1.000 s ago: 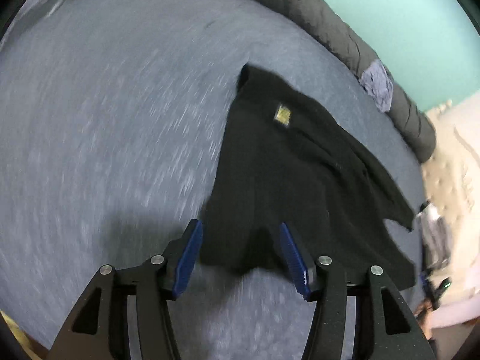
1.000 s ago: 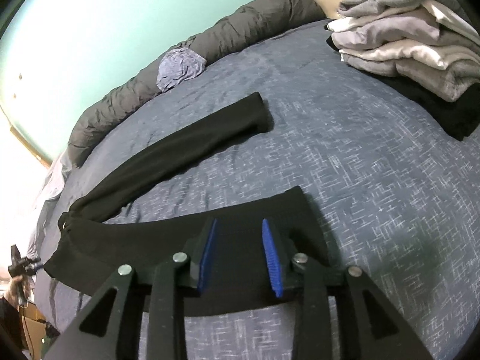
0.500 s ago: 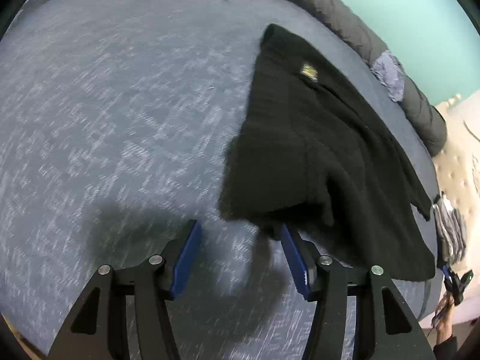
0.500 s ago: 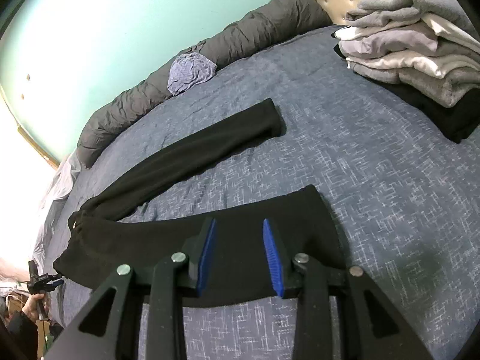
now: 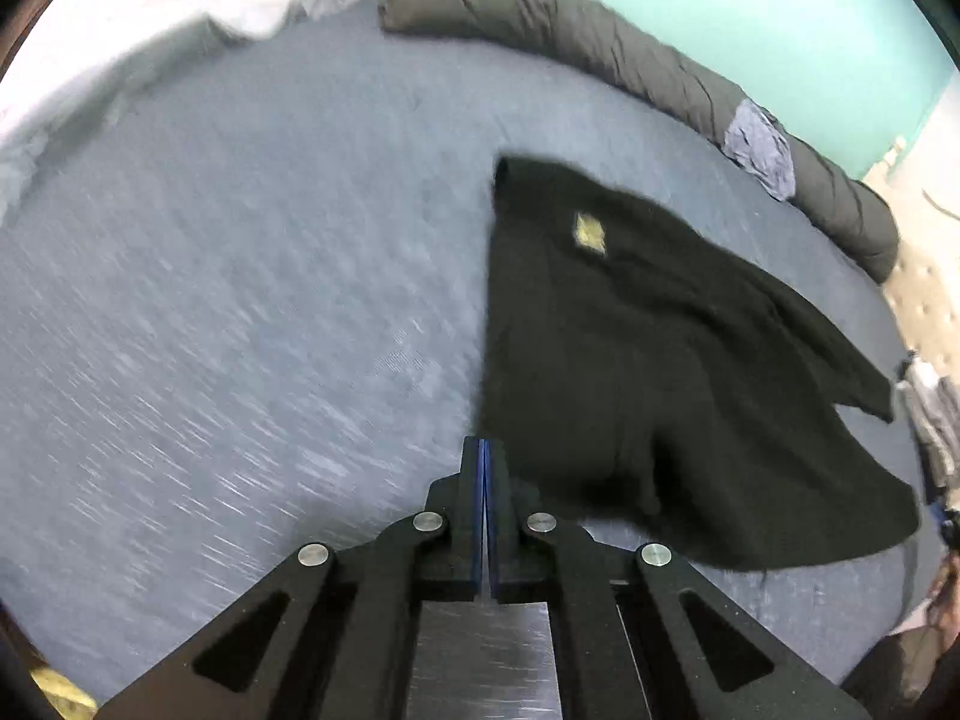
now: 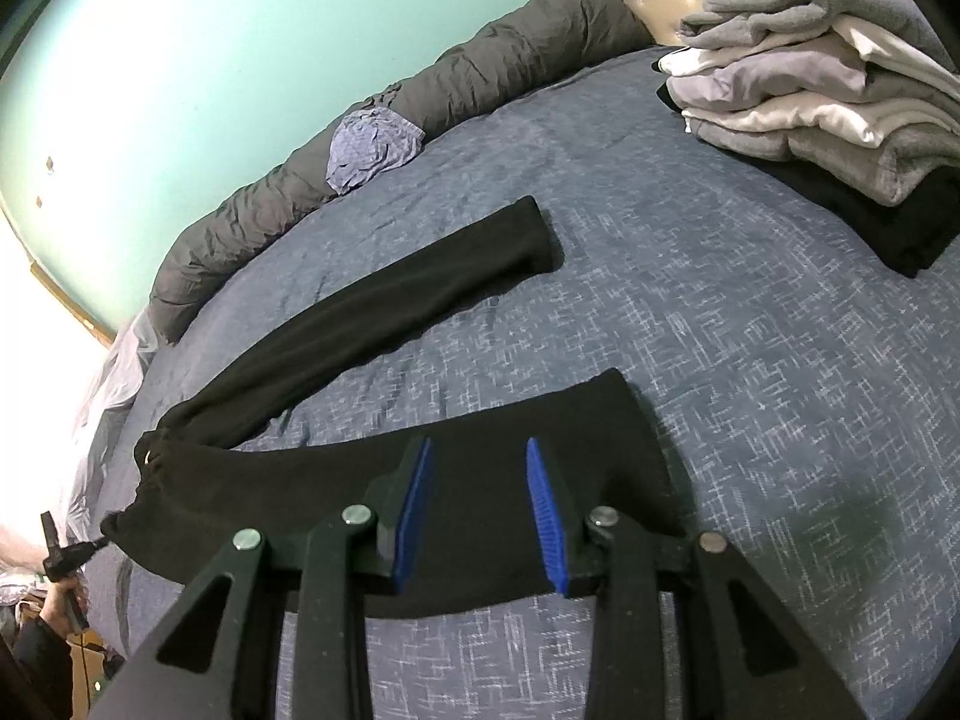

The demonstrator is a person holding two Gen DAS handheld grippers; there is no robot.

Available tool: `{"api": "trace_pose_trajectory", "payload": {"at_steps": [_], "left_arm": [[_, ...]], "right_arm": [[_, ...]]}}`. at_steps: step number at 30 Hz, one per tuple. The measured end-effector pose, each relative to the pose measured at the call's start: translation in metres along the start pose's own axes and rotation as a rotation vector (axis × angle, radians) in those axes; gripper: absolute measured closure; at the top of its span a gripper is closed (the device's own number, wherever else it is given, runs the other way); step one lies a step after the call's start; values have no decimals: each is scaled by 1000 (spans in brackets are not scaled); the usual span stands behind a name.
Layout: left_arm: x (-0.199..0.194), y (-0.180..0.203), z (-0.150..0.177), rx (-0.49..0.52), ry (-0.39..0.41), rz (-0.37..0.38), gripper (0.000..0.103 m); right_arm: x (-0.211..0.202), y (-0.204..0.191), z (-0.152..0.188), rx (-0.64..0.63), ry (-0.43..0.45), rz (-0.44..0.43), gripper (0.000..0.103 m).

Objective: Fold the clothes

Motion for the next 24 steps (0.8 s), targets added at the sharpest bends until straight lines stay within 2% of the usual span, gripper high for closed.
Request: {"api": "trace_pose_trajectory", "payload": {"at_steps": [2, 8, 10, 12, 18, 24], "left_arm": [[-13, -7, -10, -15, 29, 5, 103], [2, -8, 9, -45, -77, 37, 102], [12, -5, 21, -61, -118, 53, 88], [21, 1, 32, -63, -141, 79, 62], [45, 13, 55, -67, -163, 106, 60], [51, 29, 54, -56, -112, 157, 60]], "right_arm": [[0, -1, 0, 2, 2, -5, 70], [0, -4, 2, 6, 1, -15, 70], [0, -4, 4, 6, -1, -13, 70], [-1, -5, 3, 2, -1, -10, 70], [-2, -6, 1, -3, 0, -3, 70], [1, -6, 3, -8, -13, 2, 70]]}}
Point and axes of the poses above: each gripper's, at about its wrist camera, not at the fingertips, and x roughly the way its jaws point, y to its right, z to its underside, the point moved 8 cm from there along x, roughly the way its jaws point, and after that the axes turned 12 degrees about -z, right-handed, at the moved point
